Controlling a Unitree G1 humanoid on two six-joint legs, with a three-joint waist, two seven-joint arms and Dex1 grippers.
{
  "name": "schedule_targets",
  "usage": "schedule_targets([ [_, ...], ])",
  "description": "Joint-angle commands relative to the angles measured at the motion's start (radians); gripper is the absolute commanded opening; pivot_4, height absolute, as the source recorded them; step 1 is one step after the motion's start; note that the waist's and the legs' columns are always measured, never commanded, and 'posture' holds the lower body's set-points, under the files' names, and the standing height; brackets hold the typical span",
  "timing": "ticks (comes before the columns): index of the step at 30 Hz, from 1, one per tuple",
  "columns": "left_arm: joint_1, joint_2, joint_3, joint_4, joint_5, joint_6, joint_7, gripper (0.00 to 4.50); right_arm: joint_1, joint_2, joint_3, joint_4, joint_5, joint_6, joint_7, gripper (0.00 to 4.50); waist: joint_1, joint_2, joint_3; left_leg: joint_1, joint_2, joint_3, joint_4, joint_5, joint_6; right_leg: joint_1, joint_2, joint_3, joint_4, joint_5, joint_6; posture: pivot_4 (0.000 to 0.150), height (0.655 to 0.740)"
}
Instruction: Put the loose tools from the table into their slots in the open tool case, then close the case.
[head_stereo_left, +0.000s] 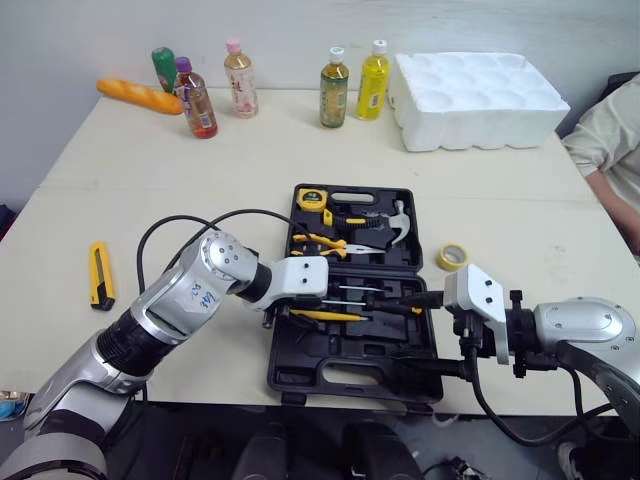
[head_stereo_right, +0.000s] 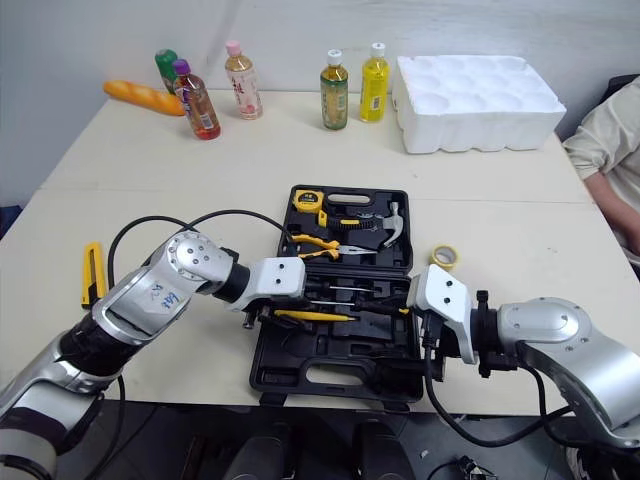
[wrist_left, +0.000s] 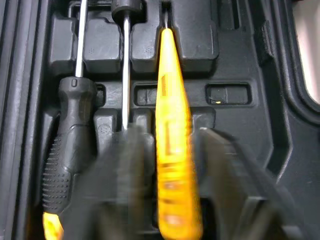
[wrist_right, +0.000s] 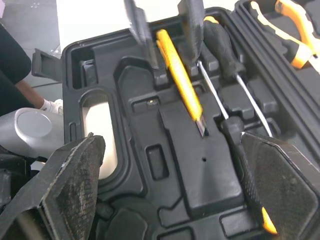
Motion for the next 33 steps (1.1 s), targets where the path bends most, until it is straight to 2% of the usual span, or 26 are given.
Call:
schedule_targets([
  [1, 0.006, 0.034, 0.1, -0.038, -0.086, -0.009, -0.057, 4.32, 0.003, -0.008, -0.037, -0.023, 0.016, 0.004, -0.001, 4.5, 0.0, 0.0, 0.0, 0.0, 0.0, 0.0, 0.0, 0.0, 0.0, 0.0, 0.0, 0.0, 0.0, 0.0, 0.0, 0.15, 0.74],
  [4, 0.075, 0.012, 0.251, 0.049, -0.197, -0.288, -0.141, 4.32, 0.009, -0.009, -0.047, -0.031, 0.024, 0.008, -0.003, 4.5, 0.001, 0.0, 0.0, 0.001, 0.0, 0.0, 0.0, 0.001, -0.001, 0.0, 0.0, 0.0, 0.0, 0.0, 0.0, 0.15, 0.74],
  [6, 0.074, -0.048, 0.331, 0.144, -0.26, -0.286, -0.11, 4.32, 0.011, -0.009, -0.052, -0.033, 0.024, 0.009, -0.003, 4.5, 0.004, 0.0, 0.0, 0.001, 0.0, 0.0, 0.001, 0.002, -0.004, 0.0, 0.0, 0.0, 0.0, 0.0, 0.0, 0.15, 0.74],
  [9, 0.053, -0.099, 0.366, 0.214, -0.288, -0.242, -0.068, 4.32, 0.01, -0.008, -0.056, -0.029, 0.023, 0.01, 0.001, 4.5, 0.005, 0.0, 0.0, 0.0, 0.0, 0.0, 0.004, 0.001, -0.002, 0.001, 0.0, -0.001, 0.0, 0.0, 0.0, 0.15, 0.74],
  [12, 0.065, -0.149, 0.383, 0.245, -0.357, -0.206, -0.085, 3.52, 0.006, -0.005, -0.058, -0.024, 0.02, 0.005, 0.003, 4.5, 0.004, 0.0, 0.0, 0.0, 0.0, 0.0, 0.004, 0.0, 0.0, 0.001, 0.0, 0.0, 0.001, 0.0, 0.0, 0.15, 0.74],
  [20, 0.136, -0.194, 0.301, 0.317, -0.278, -0.319, -0.078, 0.02, -0.009, 0.002, -0.059, -0.02, 0.015, 0.001, -0.008, 4.5, 0.0, 0.0, 0.0, 0.0, 0.0, 0.0, 0.005, 0.001, -0.002, 0.0, 0.0, 0.0, 0.002, 0.0, 0.001, 0.15, 0.74],
  [33, 0.197, -0.196, 0.235, 0.359, -0.14, -0.42, -0.017, 0.02, 0.032, 0.009, -0.057, -0.034, -0.003, -0.013, -0.022, 4.5, 0.002, 0.0, 0.0, 0.0, 0.0, 0.0, 0.005, 0.0, 0.0, 0.0, 0.0, 0.0, 0.002, 0.0, 0.001, 0.15, 0.74],
])
